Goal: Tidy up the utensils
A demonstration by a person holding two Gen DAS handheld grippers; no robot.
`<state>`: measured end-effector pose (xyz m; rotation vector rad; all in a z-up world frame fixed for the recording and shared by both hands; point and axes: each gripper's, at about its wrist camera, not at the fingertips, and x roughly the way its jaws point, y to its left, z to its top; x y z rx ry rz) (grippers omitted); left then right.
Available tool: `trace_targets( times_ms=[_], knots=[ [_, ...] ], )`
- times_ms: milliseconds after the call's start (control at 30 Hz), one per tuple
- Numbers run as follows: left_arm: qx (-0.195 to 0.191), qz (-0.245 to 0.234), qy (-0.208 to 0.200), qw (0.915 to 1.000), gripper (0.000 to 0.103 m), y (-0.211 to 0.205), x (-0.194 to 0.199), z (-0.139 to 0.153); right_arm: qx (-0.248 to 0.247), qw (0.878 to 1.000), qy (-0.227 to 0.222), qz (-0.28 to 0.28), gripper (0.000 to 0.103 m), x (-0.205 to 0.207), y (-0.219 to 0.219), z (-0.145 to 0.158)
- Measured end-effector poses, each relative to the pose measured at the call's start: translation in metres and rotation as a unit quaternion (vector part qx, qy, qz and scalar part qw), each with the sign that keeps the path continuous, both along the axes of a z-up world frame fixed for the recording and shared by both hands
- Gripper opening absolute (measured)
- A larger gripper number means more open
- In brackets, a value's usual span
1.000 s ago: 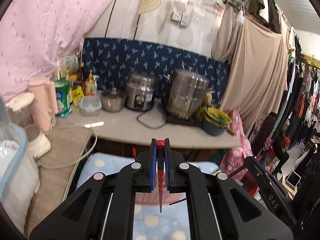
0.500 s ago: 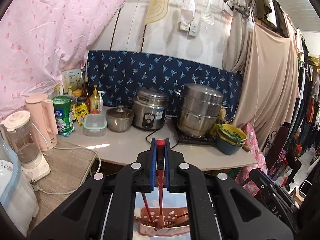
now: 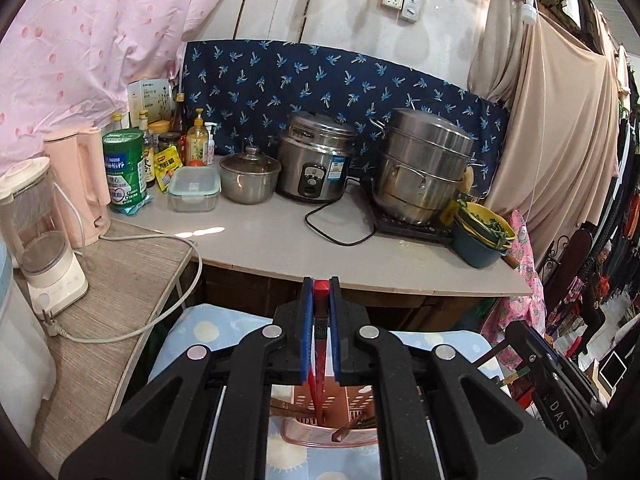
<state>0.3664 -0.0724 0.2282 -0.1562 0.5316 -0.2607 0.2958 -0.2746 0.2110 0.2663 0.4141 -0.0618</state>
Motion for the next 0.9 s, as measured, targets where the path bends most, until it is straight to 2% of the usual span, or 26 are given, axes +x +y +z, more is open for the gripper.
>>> trace_targets(
  times_ms=[200,367,500,633,767,900],
  knots=[
    [0.001,0.012,0.006,0.9999,0.014,0.009,-0.004,-0.004,0.007,1.000,0.003,-0.005,0.010,-0.007,-0.005,-0.002],
    [0.006,0.016,0.005,0.9998,0.034,0.017,-0.021,-0.005,0.005,1.000,-0.003,-0.003,0.012,-0.023,-0.004,0.004],
    [0.023,0.016,0.006,0.9996,0.036,0.020,-0.041,-0.008,0.000,1.000,-0.005,-0.001,0.017,-0.041,0.001,0.006],
    [0.033,0.018,0.014,0.9992,0.051,0.026,-0.060,-0.014,-0.005,1.000,-0.003,0.000,0.024,-0.064,0.006,0.002],
    [0.037,0.019,0.027,0.9988,0.051,0.033,-0.083,-0.023,-0.013,1.000,0.008,0.003,0.025,-0.088,0.015,-0.006],
    [0.044,0.018,0.034,0.9983,0.053,0.037,-0.105,-0.032,-0.013,1.000,0.019,0.008,0.031,-0.111,0.023,-0.017]
  ],
)
